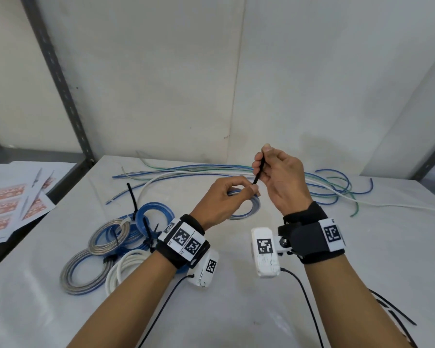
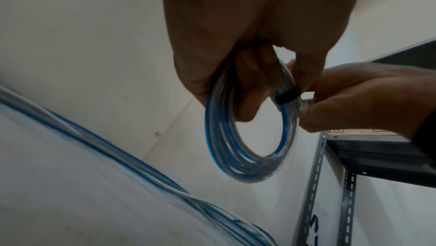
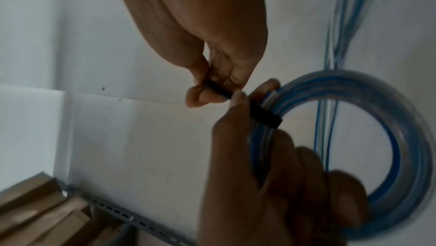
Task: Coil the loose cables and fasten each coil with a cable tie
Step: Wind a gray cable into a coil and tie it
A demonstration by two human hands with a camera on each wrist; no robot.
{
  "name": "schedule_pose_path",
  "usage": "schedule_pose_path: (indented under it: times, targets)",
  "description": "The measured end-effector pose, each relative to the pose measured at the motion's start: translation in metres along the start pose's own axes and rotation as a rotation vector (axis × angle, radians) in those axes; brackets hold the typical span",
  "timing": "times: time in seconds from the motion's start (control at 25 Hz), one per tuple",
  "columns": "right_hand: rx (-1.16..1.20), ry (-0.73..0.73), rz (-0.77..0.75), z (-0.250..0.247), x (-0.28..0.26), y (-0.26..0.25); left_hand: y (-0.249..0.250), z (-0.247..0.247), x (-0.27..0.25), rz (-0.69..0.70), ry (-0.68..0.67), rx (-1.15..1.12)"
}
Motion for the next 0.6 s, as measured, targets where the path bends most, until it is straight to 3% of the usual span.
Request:
schedule_pose_path:
  times: [0.2,0.44,0.6]
  targets:
    - [-0.132,-0.162,-0.02,0.035,-0.01,-0.014,0.02,-0.032,-0.036,0.042,-0.067,0.172]
    - [-0.505,-0.602,0.004,0.129,-0.054,0.014,0.056,-0.123,-0.13,0.102,0.035,0.919]
    - [-0.494,-0.778,0.111,0.196,-0.085,0.05,0.054,-0.167,-0.189,0.129,0.185,1.387]
Point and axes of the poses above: each hand's wrist, its own x-axis towards the middle knuckle, its own z-axis out of the palm, y = z × x, the point moved 8 cm from there along x, towards the middle knuckle, and after that the axes turned 1 degree about -y, right-handed, at the moved point
